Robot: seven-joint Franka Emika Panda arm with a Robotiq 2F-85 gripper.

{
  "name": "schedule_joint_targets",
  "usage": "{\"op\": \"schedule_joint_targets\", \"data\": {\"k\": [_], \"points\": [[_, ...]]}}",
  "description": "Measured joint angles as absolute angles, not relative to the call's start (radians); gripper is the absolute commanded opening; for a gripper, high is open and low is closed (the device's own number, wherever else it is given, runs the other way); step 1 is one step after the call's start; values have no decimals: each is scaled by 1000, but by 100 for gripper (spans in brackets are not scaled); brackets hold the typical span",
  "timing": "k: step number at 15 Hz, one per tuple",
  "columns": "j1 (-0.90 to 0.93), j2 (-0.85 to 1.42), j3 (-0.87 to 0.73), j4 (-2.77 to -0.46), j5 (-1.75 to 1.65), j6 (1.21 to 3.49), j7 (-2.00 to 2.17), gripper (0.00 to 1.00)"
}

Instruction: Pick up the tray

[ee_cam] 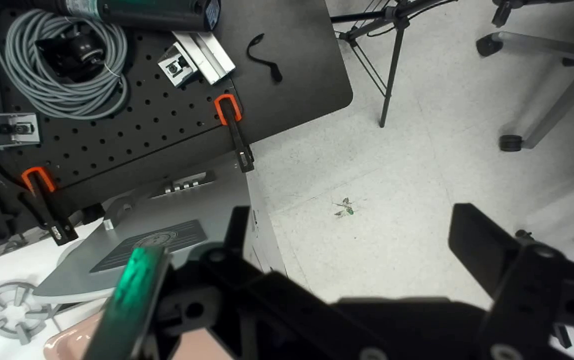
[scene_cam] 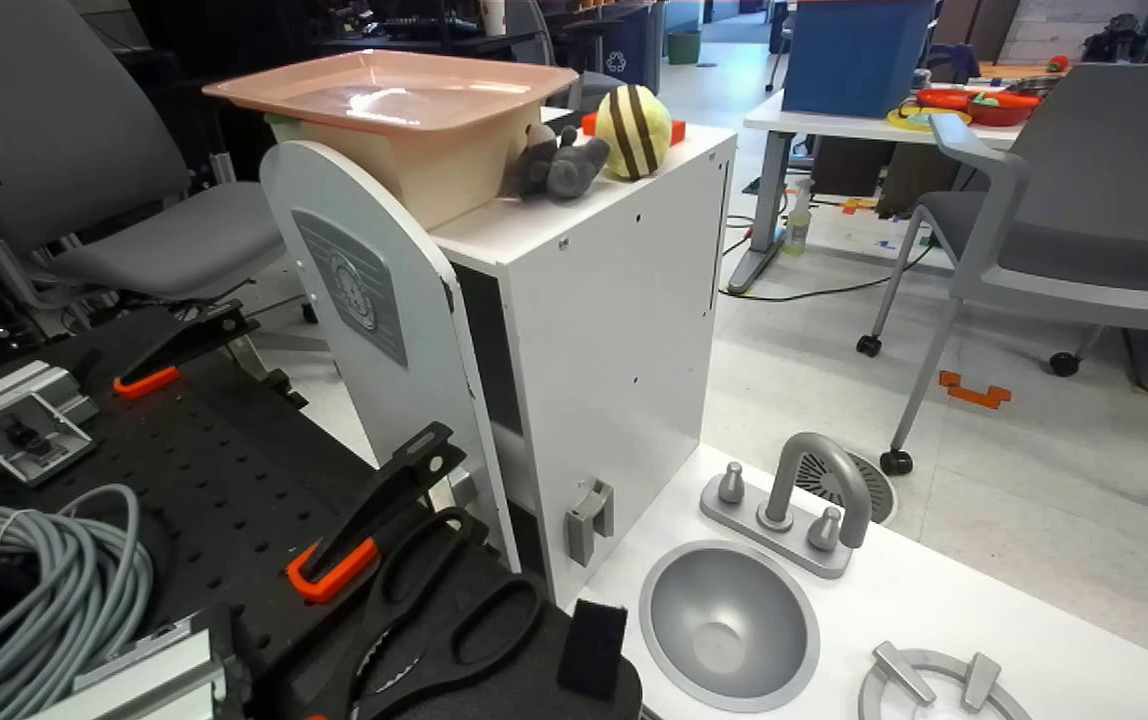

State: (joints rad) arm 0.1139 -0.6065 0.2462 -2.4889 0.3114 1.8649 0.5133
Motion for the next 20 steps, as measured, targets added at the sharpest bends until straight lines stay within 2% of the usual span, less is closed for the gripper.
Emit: {"op": "schedule_joint_targets", "data": {"k": [12,20], "points": [[111,-606,246,-2490,311,1865,515,100],[21,-601,244,-2478,293,1923,589,100]]}}
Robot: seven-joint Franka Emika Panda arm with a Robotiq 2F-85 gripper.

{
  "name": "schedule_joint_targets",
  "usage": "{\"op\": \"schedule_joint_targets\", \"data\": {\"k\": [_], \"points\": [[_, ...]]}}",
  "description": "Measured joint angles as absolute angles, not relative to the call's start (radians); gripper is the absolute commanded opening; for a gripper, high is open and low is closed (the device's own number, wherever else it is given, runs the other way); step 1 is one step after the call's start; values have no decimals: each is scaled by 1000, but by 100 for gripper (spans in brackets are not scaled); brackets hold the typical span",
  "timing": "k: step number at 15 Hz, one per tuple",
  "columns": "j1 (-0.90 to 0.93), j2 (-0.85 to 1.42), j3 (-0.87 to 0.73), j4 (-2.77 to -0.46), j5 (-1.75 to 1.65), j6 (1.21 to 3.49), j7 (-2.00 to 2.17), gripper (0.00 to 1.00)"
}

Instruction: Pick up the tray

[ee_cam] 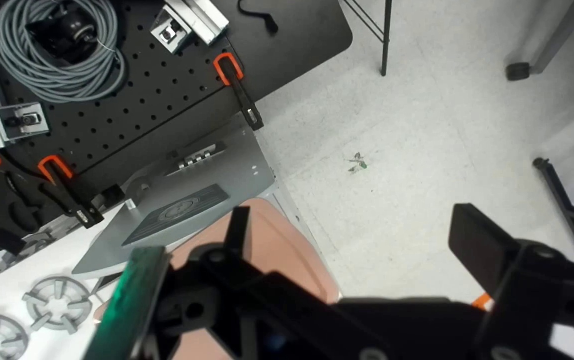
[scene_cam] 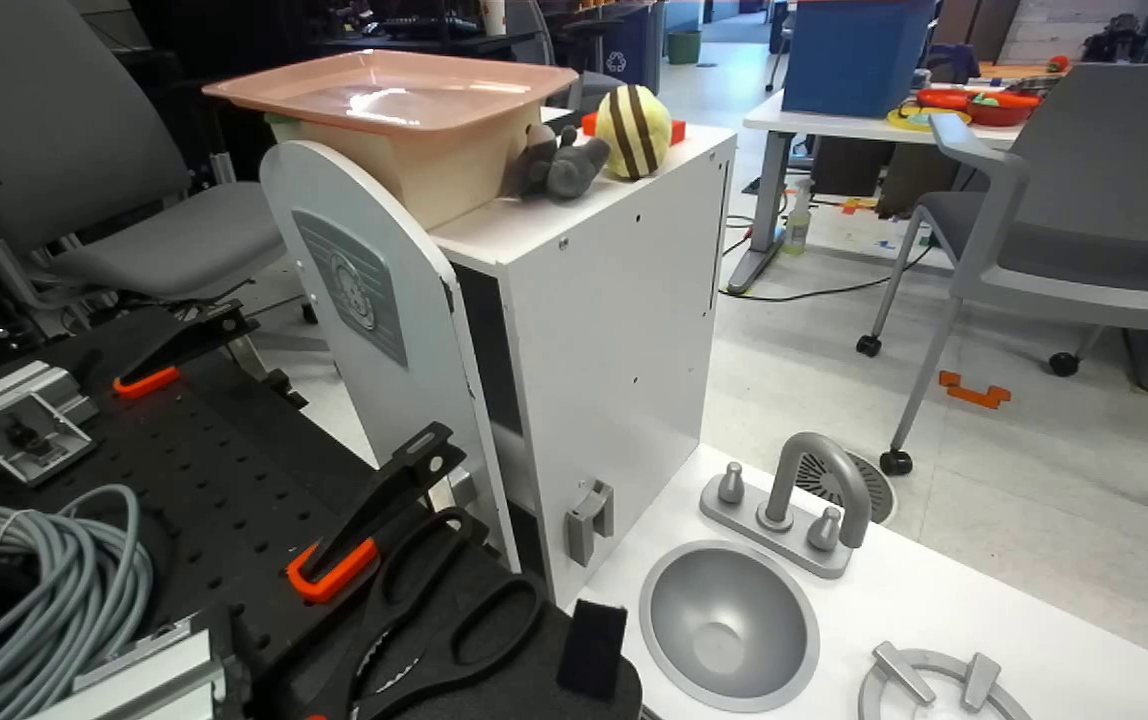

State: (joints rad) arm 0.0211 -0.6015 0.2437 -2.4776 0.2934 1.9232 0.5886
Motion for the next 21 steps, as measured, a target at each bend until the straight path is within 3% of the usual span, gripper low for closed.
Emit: {"op": "schedule_joint_targets", "data": {"k": [21], "points": [[-13,-488,178,-2424,220,1917,480,100]]}}
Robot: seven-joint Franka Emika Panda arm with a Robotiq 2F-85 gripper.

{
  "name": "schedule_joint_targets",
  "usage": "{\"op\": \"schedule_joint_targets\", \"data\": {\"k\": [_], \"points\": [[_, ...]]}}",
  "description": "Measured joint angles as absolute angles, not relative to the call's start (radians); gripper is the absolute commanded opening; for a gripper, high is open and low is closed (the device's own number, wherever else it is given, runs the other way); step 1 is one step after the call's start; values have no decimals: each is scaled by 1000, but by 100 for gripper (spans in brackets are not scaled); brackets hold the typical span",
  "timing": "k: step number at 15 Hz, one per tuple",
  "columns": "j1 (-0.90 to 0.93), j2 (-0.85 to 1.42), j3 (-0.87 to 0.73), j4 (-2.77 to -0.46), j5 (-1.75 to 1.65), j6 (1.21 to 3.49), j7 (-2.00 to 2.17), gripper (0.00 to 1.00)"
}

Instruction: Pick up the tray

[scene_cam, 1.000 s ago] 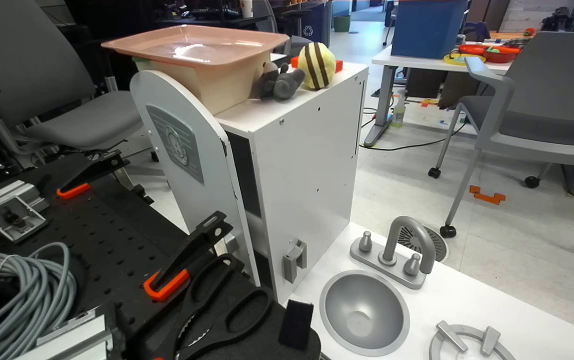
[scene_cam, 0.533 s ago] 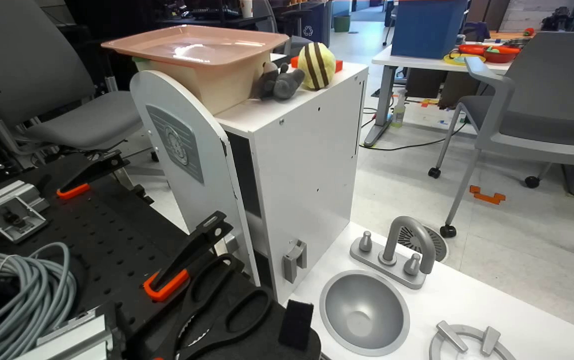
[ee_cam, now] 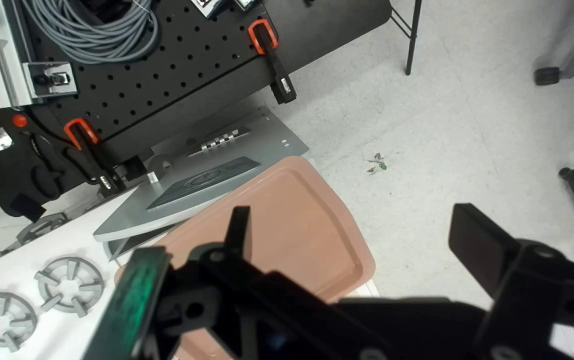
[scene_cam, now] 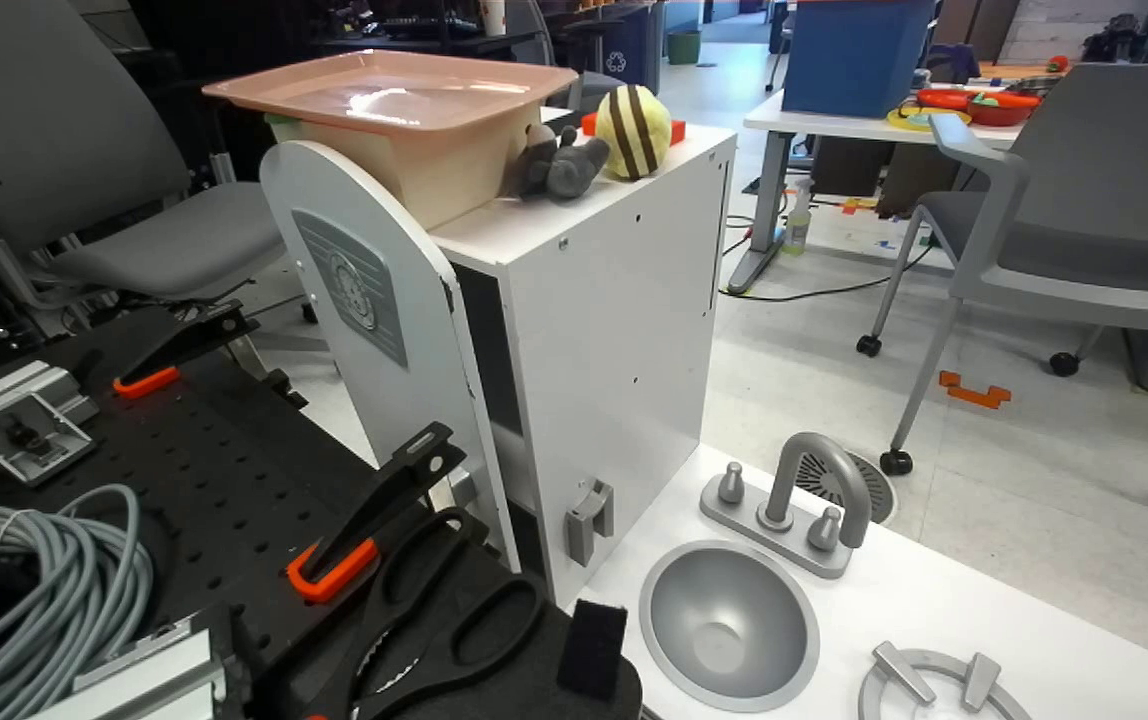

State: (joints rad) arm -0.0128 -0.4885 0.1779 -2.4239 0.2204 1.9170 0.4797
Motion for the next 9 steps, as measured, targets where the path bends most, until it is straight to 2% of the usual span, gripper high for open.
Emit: {"op": "schedule_joint_targets", "data": {"k": [9], "points": [[18,-584,183,-2447,194,1812,465,100]]}}
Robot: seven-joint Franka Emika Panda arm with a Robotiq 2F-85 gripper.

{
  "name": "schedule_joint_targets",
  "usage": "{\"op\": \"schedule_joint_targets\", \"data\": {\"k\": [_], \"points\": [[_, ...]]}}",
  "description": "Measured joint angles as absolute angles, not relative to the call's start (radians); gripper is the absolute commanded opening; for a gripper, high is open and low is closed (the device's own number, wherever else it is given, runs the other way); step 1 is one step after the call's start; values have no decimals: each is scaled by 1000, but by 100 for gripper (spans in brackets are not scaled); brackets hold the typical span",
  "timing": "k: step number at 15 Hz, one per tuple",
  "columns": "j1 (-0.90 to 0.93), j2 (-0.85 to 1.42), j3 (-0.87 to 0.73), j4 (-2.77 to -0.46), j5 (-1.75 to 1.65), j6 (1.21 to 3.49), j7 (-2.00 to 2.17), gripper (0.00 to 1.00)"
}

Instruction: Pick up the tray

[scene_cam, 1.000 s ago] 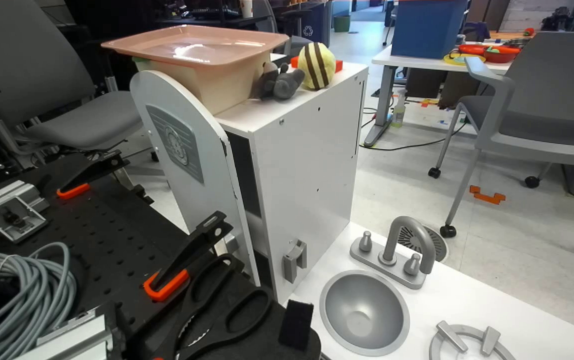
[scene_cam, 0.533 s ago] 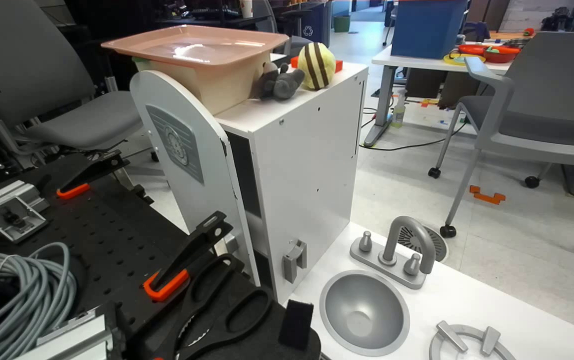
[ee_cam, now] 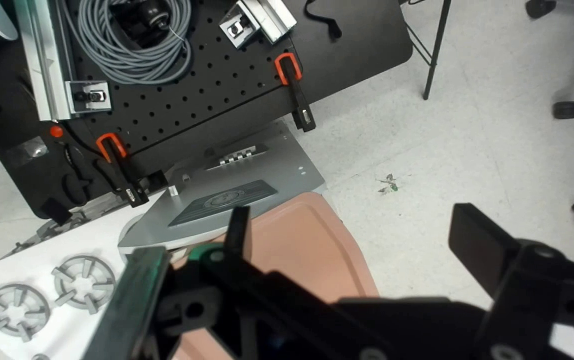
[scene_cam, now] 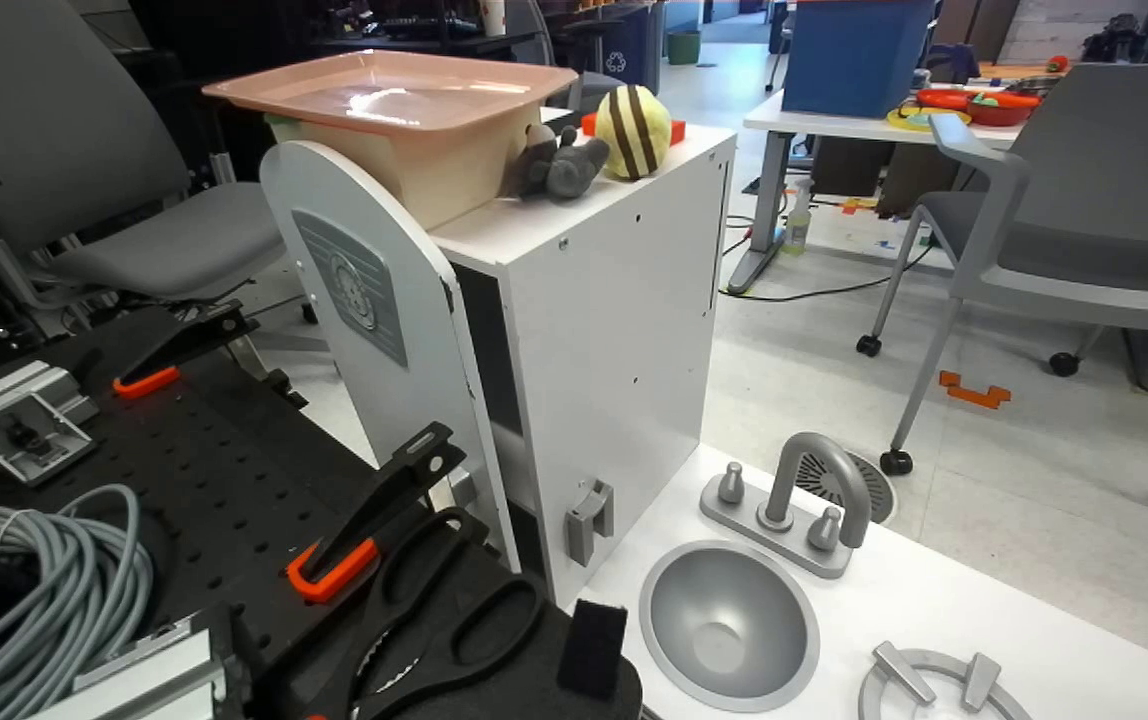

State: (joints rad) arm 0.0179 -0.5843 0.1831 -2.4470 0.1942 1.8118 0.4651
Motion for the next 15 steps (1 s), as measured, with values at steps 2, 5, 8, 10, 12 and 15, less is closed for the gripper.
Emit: {"op": "schedule_joint_targets", "data": {"k": [2,5,8,10,12,15], "points": [[20,-605,183,-2450,194,1798,460,100],[21,-611,183,-2458,194,1798,457,100],[21,-611,183,-2459,194,1798,457,100],[21,-611,183,-2459,194,1798,457,100],[21,-611,183,-2459,194,1798,457,100],[21,-611,183,-2459,194,1798,457,100]]}}
